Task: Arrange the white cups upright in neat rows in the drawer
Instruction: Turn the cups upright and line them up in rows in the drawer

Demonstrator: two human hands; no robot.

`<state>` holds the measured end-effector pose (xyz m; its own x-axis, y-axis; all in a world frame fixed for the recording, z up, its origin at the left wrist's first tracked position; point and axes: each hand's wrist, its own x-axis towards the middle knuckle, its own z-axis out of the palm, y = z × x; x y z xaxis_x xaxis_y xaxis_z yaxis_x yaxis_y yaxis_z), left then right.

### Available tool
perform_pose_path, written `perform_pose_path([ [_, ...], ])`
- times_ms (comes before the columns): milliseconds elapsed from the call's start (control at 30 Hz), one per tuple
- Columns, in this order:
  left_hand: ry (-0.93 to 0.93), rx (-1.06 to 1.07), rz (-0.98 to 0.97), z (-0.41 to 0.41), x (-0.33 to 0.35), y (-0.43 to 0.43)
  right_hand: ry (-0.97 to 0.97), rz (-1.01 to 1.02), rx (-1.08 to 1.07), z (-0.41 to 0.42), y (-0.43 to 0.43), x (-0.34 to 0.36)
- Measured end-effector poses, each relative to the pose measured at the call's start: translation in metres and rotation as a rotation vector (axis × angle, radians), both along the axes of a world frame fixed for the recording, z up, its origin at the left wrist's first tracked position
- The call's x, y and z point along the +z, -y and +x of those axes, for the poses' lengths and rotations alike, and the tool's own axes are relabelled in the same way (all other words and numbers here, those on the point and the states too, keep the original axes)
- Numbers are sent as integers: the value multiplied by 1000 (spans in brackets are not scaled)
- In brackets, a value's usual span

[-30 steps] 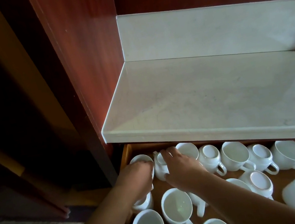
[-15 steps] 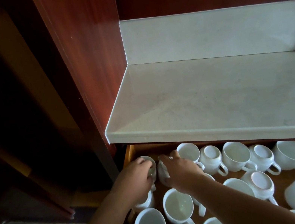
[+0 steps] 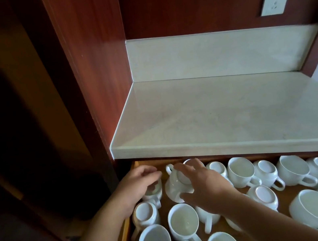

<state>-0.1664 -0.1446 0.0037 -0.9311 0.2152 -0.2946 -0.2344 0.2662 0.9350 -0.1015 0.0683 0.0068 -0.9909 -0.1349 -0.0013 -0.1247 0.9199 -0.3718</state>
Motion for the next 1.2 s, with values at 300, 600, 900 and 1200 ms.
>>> perform_pose_path([
  [300, 304, -151, 582, 17, 39, -8, -106, -516, -12, 13, 7, 52],
  [600, -258, -347, -529, 11, 72, -41, -211, 149, 113, 7, 40, 59],
  [900, -47, -447, -91, 14, 56, -15, -109, 74, 41, 1, 30, 30],
  [1200, -494, -559, -828, -25, -2, 22, -43, -121, -114, -7, 7, -1],
])
